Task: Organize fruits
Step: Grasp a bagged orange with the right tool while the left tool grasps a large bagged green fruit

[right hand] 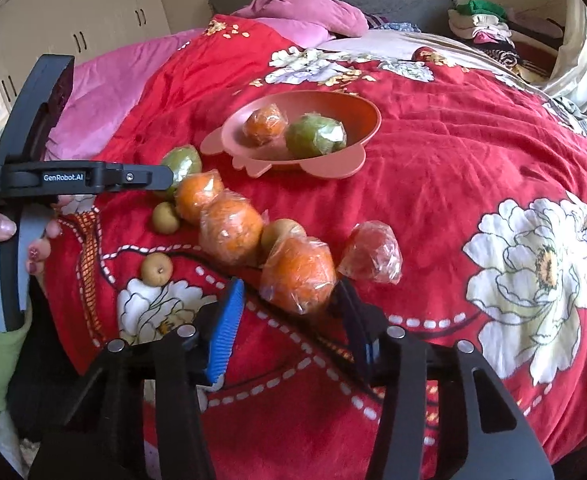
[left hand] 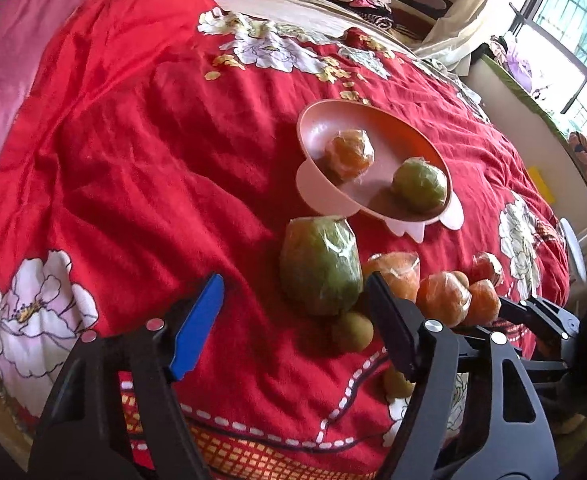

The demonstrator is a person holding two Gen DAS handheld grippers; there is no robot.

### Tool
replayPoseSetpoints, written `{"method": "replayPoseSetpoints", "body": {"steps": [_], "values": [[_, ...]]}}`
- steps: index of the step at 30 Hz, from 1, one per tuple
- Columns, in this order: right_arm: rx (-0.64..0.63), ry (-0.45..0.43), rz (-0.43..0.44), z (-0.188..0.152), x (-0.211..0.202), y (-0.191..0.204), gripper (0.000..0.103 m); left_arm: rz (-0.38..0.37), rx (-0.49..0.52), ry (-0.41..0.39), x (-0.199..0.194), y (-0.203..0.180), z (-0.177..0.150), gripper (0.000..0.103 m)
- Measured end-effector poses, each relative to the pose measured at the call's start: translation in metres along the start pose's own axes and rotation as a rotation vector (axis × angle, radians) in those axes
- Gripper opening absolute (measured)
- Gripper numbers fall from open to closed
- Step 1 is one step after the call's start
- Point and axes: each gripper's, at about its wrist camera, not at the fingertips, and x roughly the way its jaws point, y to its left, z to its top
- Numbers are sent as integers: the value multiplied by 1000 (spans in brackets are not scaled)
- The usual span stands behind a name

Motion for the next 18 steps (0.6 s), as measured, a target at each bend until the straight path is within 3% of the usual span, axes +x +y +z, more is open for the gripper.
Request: {"method": "replayPoseSetpoints", "body": {"steps": [3,11,18], "values": [[-16,-6,-8,2,4,0,38,-17,-13,6,4,2,3,62],[-15,-11,6,5,8,-2,37,-76,-26,53,20,6,11,61],[-14,-16,11,6,9,-2,37,-118,-33,77,32,6,18,50]]}}
